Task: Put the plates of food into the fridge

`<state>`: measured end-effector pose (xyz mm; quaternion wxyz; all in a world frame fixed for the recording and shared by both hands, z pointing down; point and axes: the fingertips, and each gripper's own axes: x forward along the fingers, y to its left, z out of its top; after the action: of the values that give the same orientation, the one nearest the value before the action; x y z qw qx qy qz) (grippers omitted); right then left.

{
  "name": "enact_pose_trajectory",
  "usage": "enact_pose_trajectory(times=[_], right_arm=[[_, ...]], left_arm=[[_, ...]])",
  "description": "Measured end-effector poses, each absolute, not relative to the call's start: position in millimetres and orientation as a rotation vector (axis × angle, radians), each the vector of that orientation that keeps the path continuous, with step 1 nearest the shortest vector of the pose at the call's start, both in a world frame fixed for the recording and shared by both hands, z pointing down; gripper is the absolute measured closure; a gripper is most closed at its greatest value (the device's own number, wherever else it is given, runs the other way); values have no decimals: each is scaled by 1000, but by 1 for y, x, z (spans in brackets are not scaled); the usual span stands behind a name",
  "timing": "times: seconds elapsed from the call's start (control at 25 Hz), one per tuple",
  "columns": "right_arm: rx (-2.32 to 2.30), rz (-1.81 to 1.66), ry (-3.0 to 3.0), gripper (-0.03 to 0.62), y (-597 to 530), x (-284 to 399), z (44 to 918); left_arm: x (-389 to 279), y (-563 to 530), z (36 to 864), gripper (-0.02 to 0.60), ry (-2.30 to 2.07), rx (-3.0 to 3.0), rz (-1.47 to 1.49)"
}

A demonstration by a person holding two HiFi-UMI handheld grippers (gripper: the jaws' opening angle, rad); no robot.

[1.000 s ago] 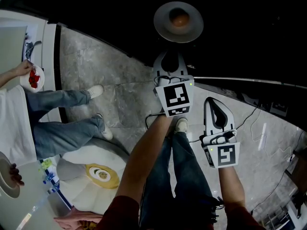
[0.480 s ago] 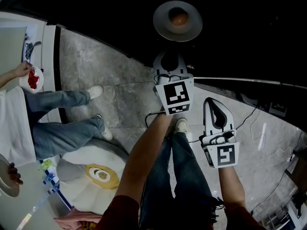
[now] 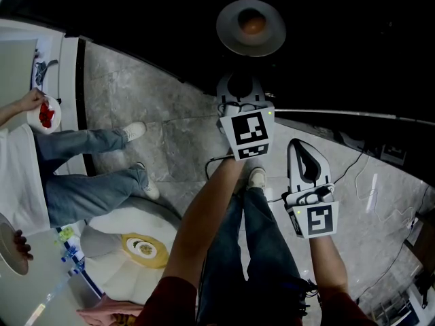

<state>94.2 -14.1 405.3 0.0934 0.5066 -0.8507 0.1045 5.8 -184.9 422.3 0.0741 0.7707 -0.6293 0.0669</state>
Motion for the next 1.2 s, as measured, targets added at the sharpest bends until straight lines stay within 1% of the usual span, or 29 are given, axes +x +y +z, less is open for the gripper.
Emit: enact_pose_trajectory(times=[1.2], right_arm=[[1524,313,-2515,583,-15,100,407]], left_arm=[[10,-198,423,575,-1890,2333,218]])
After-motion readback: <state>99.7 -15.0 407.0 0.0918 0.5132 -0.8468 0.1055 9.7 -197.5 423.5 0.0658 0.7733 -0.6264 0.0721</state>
